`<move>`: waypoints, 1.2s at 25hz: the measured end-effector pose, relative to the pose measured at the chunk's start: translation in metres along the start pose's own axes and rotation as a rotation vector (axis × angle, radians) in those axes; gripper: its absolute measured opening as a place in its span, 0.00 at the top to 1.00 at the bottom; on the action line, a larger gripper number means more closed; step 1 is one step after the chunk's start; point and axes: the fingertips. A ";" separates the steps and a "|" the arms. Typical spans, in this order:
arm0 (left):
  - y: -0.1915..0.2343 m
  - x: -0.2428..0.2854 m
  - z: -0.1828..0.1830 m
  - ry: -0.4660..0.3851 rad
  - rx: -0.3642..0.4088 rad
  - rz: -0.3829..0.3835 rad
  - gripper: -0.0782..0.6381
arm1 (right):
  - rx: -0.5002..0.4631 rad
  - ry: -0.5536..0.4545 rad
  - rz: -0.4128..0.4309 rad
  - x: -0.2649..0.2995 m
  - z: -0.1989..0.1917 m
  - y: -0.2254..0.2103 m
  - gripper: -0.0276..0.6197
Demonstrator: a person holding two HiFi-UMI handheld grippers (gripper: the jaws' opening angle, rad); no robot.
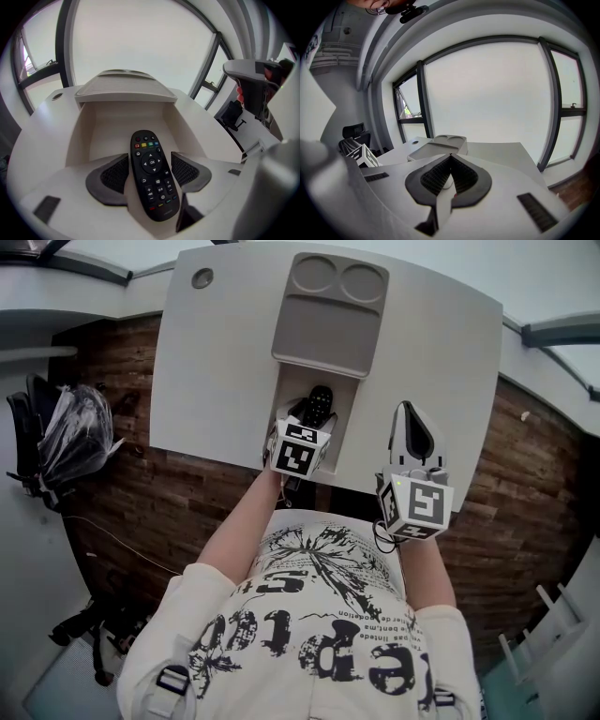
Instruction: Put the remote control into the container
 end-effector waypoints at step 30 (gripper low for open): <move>0.037 -0.262 0.182 -0.897 0.084 0.014 0.88 | -0.109 -0.230 -0.005 -0.022 0.099 0.071 0.95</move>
Point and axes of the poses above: the fingertips, and each gripper's own axes: x forward along the fingers, y to its left, z out of its top, and after that the axes turned 10 degrees about z, right-handed
